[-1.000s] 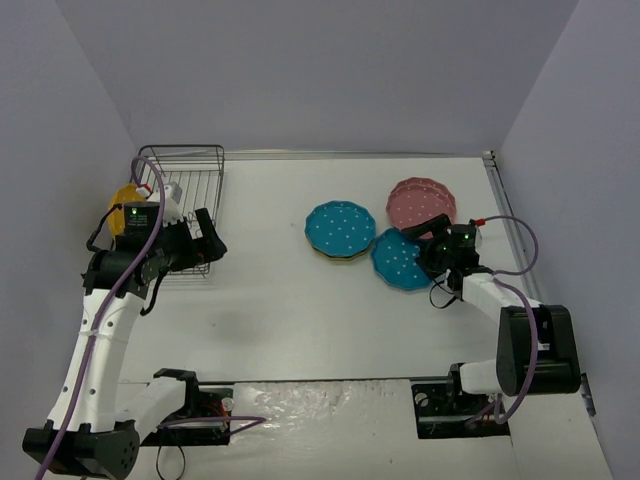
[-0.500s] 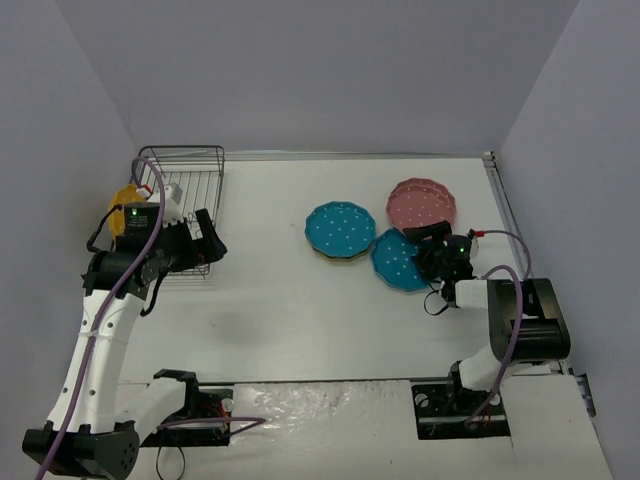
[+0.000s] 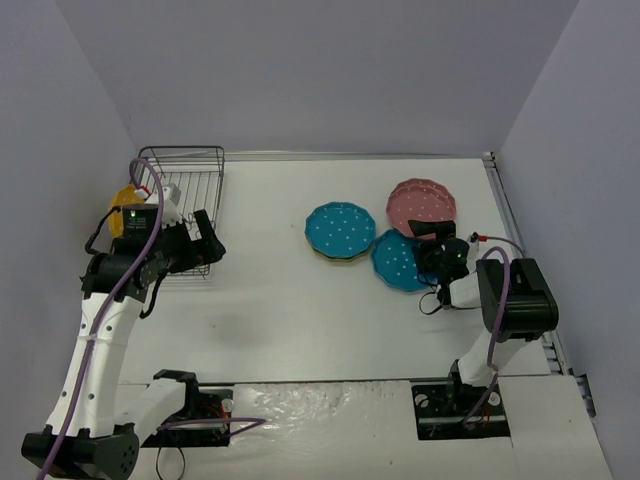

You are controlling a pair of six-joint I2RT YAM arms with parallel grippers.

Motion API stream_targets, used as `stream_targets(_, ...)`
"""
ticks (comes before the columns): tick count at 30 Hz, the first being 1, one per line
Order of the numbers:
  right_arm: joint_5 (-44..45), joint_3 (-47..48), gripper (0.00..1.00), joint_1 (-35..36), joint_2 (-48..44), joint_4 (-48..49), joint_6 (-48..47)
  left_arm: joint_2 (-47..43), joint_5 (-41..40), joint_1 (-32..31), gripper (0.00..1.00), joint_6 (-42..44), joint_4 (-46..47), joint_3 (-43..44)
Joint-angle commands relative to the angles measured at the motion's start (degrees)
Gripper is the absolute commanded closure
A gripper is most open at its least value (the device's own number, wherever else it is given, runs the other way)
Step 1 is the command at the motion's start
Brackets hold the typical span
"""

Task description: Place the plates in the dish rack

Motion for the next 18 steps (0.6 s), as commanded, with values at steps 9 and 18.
stream_targets(9, 4.7, -1.2, 0.25, -0.4, 10.1, 19.9, 6.4, -1.2, -0.8, -0.1, 0.03, 0.3, 0.9, 3.2)
stream_targets(18, 5.7, 0.2, 0.47, -0.4, 12.0, 20.5, 6.2, -1.0, -1.3, -0.1, 0.03, 0.9, 0.3, 3.5)
